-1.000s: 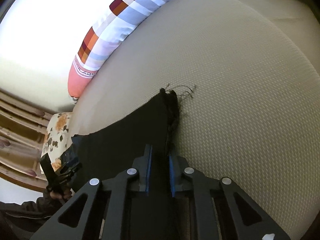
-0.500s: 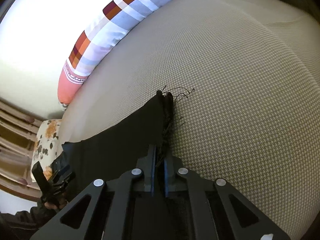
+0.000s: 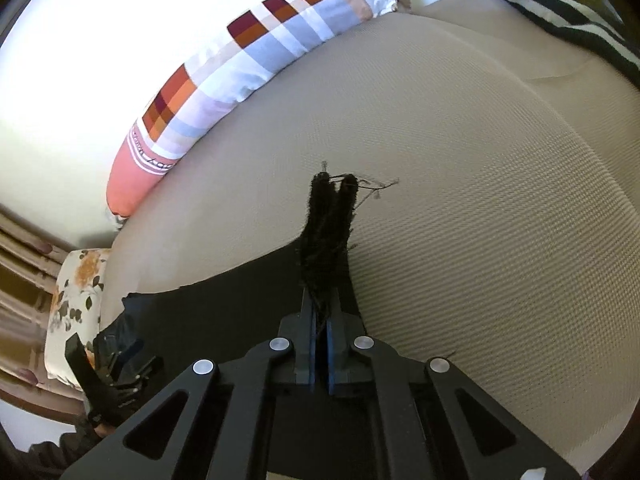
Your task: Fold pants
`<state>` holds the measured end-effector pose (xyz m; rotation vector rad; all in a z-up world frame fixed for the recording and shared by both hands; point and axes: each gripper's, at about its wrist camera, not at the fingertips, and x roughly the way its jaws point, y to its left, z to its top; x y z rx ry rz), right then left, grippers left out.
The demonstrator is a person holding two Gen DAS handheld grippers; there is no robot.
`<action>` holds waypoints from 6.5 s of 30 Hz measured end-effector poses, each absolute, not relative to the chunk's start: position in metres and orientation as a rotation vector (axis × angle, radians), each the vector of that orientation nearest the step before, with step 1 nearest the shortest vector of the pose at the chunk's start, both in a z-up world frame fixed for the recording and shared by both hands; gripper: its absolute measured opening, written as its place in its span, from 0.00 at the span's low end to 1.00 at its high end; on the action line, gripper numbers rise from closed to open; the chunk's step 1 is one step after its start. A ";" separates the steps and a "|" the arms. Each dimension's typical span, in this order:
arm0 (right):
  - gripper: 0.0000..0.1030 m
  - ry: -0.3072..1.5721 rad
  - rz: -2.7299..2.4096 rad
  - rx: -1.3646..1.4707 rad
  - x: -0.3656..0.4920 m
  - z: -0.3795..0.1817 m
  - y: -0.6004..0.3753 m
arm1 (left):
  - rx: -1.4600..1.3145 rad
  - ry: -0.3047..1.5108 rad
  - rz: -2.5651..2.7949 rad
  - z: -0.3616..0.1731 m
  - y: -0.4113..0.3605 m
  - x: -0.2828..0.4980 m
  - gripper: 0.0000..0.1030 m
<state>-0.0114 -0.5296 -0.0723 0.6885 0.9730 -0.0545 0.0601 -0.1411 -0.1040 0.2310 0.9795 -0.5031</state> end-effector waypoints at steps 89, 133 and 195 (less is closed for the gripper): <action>0.36 1.041 0.204 0.697 0.043 -0.084 -0.278 | -0.379 1.293 -0.703 -0.117 0.003 0.117 0.45; 0.37 1.023 -0.022 0.260 0.104 -0.091 -0.278 | -0.021 1.041 -0.631 -0.115 -0.048 0.150 0.25; 0.45 1.227 0.353 0.195 0.054 -0.088 -0.093 | -0.147 1.042 -0.203 -0.053 0.239 0.083 0.66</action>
